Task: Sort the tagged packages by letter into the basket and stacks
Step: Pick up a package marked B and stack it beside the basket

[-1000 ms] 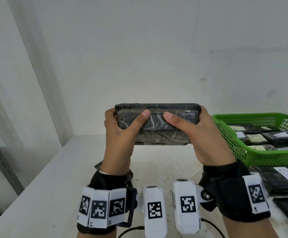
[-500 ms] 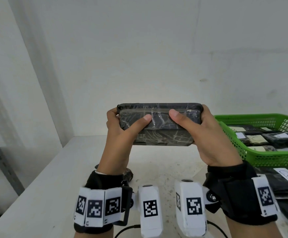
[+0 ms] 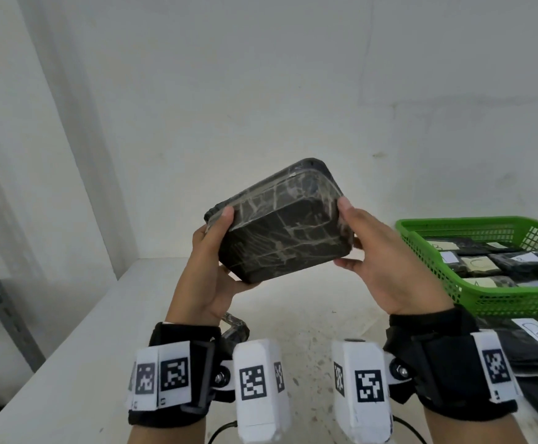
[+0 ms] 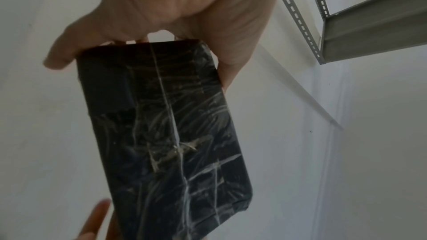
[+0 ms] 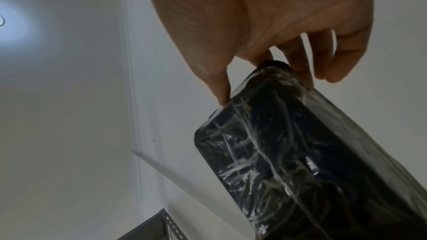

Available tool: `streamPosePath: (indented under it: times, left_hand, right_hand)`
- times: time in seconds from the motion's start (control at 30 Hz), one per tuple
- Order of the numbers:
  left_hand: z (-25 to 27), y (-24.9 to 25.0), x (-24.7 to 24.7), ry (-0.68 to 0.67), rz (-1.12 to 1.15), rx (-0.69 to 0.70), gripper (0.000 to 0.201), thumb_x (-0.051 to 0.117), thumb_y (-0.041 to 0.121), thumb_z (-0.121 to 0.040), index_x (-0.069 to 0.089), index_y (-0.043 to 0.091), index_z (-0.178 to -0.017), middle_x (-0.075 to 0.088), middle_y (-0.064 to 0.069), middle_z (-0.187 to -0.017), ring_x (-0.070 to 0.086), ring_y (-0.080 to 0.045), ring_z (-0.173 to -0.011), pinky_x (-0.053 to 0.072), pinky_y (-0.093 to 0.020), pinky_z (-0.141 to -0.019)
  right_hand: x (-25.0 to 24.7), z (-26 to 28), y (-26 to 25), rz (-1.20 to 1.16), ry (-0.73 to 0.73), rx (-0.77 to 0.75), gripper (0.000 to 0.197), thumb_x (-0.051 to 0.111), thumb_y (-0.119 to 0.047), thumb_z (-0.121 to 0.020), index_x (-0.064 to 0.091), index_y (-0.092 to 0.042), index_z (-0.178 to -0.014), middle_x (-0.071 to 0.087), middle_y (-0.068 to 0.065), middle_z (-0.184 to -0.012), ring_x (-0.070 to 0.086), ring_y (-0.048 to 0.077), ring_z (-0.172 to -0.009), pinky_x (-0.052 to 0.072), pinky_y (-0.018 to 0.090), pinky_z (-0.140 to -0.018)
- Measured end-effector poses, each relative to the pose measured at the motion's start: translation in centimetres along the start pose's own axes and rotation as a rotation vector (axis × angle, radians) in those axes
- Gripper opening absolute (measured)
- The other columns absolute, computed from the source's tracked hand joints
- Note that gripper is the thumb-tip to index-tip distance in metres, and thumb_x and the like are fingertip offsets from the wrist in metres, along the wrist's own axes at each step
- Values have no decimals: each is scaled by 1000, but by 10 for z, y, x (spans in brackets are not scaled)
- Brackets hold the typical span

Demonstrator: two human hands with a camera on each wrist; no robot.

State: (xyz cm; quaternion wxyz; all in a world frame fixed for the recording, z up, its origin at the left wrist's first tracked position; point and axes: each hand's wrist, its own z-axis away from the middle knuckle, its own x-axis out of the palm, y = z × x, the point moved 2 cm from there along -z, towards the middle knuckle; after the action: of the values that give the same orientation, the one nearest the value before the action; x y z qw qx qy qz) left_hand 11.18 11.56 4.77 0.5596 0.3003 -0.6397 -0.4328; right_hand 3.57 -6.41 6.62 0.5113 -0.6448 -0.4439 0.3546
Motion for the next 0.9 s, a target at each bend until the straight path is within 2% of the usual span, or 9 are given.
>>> streamPosePath:
  times: [0.1, 0.23, 0.37, 0.53, 0.6, 0.67, 0.7, 0.8, 0.9]
  left_hand:
    - [-2, -4, 1, 14, -21, -41, 54, 61, 48, -89, 51, 18, -133, 60, -4, -127, 60, -29, -115, 54, -62, -79]
    - [-4, -6, 3, 7, -38, -30, 38, 57, 44, -94, 58, 15, -119, 63, -4, -109, 63, -25, -97, 48, -63, -84]
    - [-5, -7, 1, 3, -130, -18, 27, 54, 40, -97, 66, 16, -98, 68, 0, -98, 62, -20, -93, 38, -51, -78]
    - [-3, -9, 2, 118, -297, 134, 52, 60, 38, -94, 46, 28, -144, 53, 0, -135, 47, -18, -125, 33, -45, -100]
    - [6, -3, 10, 45, -299, 283, 57, 58, 51, -87, 46, 39, -142, 50, 16, -135, 46, -4, -120, 33, -32, -99]
    - [15, 2, 21, -115, -277, 375, 58, 52, 59, -79, 49, 45, -135, 57, 37, -119, 51, 17, -107, 39, -13, -88]
    - [19, 2, 25, -186, -289, 404, 56, 54, 60, -80, 51, 43, -133, 60, 36, -115, 55, 20, -103, 42, -6, -80]
    - [20, -1, 30, -234, -334, 526, 44, 65, 46, -87, 56, 26, -124, 67, 7, -115, 64, -6, -107, 51, -19, -80]
    - [20, -4, 29, -243, -296, 567, 27, 60, 32, -90, 53, 14, -109, 65, -3, -102, 62, -17, -99, 51, -32, -85]
  right_hand:
    - [2, 1, -1, 13, -46, 57, 46, 42, -61, -91, 52, -25, -118, 64, -9, -99, 68, 15, -91, 48, 28, -68]
    - [0, 4, -2, -83, -77, 98, 45, 45, -58, -92, 49, -28, -125, 65, 1, -115, 74, 31, -71, 35, 19, -37]
    - [-1, 3, -3, -247, -104, 48, 49, 60, -47, -79, 55, -21, -120, 65, 4, -104, 72, 27, -64, 40, 18, -39]
    - [-4, 3, -3, -207, -114, -49, 40, 70, -43, -68, 64, -22, -102, 67, 0, -86, 57, 15, -45, 39, 15, -40]
    - [-4, 3, -2, -179, -89, -75, 38, 73, -42, -66, 66, -23, -98, 66, 1, -90, 56, 15, -45, 38, 16, -41]
    - [-2, 3, -3, -144, -66, -95, 36, 74, -42, -65, 67, -25, -96, 66, -1, -92, 55, 16, -44, 38, 17, -41]
    - [0, 3, -2, -130, -64, -104, 36, 74, -43, -64, 68, -26, -96, 66, -1, -94, 55, 16, -44, 38, 17, -41]
    - [5, 6, -6, -108, -96, -126, 42, 69, -50, -66, 67, -25, -99, 67, -3, -87, 53, 14, -44, 37, 17, -42]
    - [8, 9, -9, -101, -87, -85, 54, 54, -64, -72, 66, -22, -104, 67, -5, -77, 51, 12, -44, 36, 18, -42]
